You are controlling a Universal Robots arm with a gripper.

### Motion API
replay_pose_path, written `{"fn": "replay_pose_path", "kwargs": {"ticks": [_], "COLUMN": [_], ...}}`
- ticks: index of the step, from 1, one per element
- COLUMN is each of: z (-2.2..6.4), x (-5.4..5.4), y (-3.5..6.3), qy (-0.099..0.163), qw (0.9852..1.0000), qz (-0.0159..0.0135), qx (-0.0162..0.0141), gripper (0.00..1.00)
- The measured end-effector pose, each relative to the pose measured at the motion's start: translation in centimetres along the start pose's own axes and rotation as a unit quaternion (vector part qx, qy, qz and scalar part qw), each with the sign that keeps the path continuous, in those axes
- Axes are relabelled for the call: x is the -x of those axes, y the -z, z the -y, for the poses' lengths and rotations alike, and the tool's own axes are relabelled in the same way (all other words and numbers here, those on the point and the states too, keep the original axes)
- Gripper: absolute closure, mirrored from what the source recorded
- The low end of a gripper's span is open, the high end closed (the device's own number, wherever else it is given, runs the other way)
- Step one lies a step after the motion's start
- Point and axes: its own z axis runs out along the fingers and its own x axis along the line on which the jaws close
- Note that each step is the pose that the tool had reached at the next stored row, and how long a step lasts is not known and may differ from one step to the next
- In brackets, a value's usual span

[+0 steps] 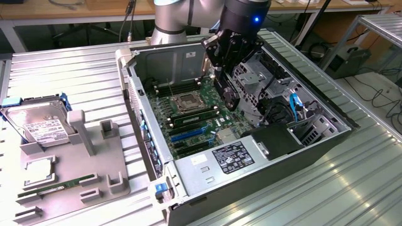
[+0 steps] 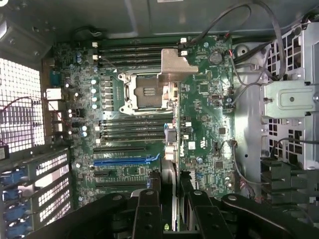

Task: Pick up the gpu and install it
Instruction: 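Insert the gpu into the slot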

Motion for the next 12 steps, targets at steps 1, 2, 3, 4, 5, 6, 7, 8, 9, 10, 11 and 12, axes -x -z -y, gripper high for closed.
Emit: {"fn": "replay_pose_path", "kwargs": {"ticks": [1,2,3,4,5,6,7,8,9,10,11,12], "z": [0.00,0.00,0.00,0.00,0.00,0.00,0.00,0.00,0.00,0.00,0.00,0.00], "x": [0.00,0.00,0.00,0.00,0.00,0.00,0.00,0.00,0.00,0.00,0.00,0.00], "y": [0.00,0.00,0.00,0.00,0.00,0.00,0.00,0.00,0.00,0.00,0.00,0.00], "qy": [0.006,0.011,0.017,0.022,0.027,0.033,0.038,0.043,0.048,0.053,0.060,0.070], "qw": [1.0000,0.9999,0.9999,0.9998,0.9996,0.9995,0.9993,0.9991,0.9988,0.9986,0.9982,0.9975], "qz": [-0.0002,-0.0003,-0.0006,-0.0007,-0.0009,-0.0011,-0.0012,-0.0014,-0.0016,-0.0017,-0.0020,-0.0023], "qx": [0.0000,0.0000,0.0000,0.0000,0.0000,0.0000,0.0000,0.0000,0.0000,0.0000,-0.0001,-0.0001], "gripper": [0.74,0.74,0.74,0.74,0.74,0.74,0.74,0.74,0.74,0.74,0.74,0.74]}}
